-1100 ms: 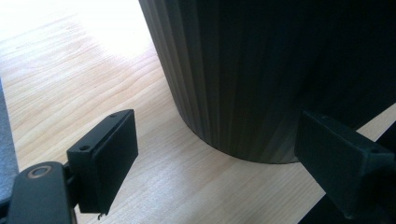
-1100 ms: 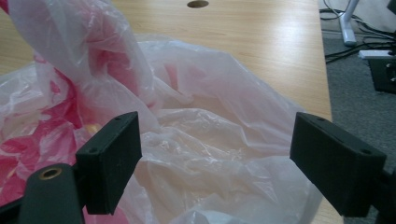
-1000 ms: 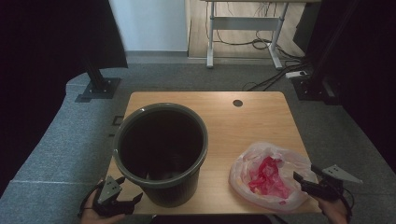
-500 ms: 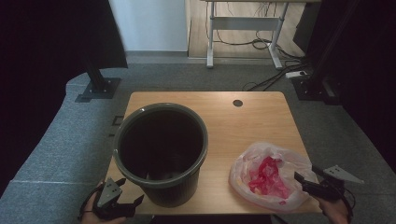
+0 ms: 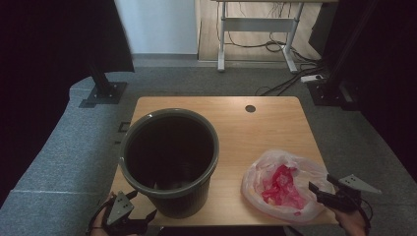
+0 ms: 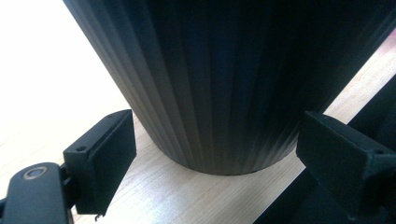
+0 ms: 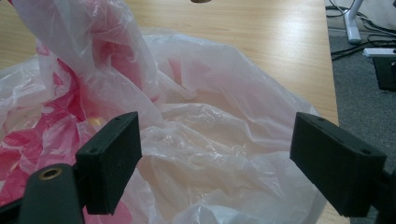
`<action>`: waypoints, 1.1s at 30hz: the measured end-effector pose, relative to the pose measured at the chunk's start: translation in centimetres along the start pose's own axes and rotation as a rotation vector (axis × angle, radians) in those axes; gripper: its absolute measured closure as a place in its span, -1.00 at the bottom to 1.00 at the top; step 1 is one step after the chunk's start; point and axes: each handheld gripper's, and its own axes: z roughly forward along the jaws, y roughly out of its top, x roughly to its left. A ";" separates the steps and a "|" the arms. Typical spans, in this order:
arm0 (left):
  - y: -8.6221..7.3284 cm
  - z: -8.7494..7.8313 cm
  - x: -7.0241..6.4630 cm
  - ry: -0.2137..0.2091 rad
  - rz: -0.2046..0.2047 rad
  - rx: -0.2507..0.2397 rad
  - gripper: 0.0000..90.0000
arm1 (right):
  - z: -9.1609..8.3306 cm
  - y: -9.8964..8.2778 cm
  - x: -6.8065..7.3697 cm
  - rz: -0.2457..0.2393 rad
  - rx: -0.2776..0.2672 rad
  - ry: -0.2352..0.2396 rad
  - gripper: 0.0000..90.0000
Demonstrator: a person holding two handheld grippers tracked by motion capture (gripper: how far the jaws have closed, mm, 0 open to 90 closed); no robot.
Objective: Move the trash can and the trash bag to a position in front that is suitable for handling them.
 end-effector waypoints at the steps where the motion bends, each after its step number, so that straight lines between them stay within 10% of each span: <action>1: 0.1 0.0 -0.1 -0.001 0.003 -0.002 -0.74 | 0.0 0.0 0.0 0.000 0.000 0.000 -0.64; 15: 1.3 -0.3 -1.3 0.002 0.039 -0.048 -0.75 | 0.4 -0.1 0.2 -0.014 0.013 -0.001 -0.64; 33: 2.1 -0.1 -1.3 0.029 -0.008 -0.079 -0.75 | 0.3 -0.2 0.2 -0.017 0.016 -0.008 -0.64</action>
